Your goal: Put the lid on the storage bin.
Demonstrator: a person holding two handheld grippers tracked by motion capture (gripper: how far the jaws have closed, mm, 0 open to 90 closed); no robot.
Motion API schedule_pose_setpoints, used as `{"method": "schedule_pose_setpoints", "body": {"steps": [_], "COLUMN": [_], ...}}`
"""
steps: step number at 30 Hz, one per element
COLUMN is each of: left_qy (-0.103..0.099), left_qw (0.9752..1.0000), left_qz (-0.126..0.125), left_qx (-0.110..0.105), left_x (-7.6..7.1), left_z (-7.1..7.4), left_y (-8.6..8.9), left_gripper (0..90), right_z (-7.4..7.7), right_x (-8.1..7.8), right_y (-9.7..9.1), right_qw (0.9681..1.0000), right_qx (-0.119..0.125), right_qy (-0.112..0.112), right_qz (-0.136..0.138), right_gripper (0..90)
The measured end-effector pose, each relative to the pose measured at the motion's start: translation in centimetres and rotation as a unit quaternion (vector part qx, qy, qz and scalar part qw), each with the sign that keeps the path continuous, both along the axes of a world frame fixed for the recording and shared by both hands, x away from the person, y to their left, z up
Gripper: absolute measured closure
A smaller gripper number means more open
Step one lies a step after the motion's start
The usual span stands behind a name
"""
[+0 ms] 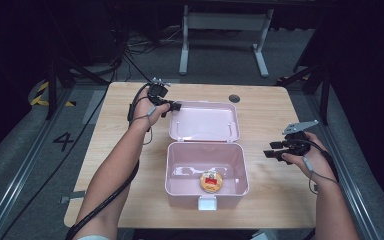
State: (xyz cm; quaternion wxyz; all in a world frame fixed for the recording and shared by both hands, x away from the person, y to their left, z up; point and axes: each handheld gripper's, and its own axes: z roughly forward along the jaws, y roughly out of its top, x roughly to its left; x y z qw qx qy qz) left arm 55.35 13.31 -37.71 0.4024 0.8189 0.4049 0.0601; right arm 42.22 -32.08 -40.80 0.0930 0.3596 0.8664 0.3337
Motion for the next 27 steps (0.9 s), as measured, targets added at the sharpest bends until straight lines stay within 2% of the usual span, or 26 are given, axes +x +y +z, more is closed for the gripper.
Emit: {"method": "schedule_pose_setpoints", "body": {"steps": [10, 16, 27], "left_qy": [-0.024, -0.037, -0.064], "left_qw": [0.9997, 0.9992, 0.9978], "left_qz": [0.002, 0.006, 0.005], "left_qx": [0.003, -0.012, -0.014], "left_x": [-0.4, -0.8, -1.6], "left_z": [1.6, 2.7, 4.5], "left_y": [0.0, 0.2, 0.3], "left_gripper": [75.2, 76.2, 77.7], "right_z": [0.1, 0.1, 0.4], "right_x": [-0.1, -0.1, -0.2], "right_y": [0.0, 0.1, 0.1], "right_qw": [1.0000, 1.0000, 0.9999], "right_qx": [0.002, 0.003, 0.013], "right_qy": [-0.001, -0.002, -0.005], "right_qz": [0.001, 0.001, 0.007], "right_gripper": [51.3, 51.4, 51.6]}}
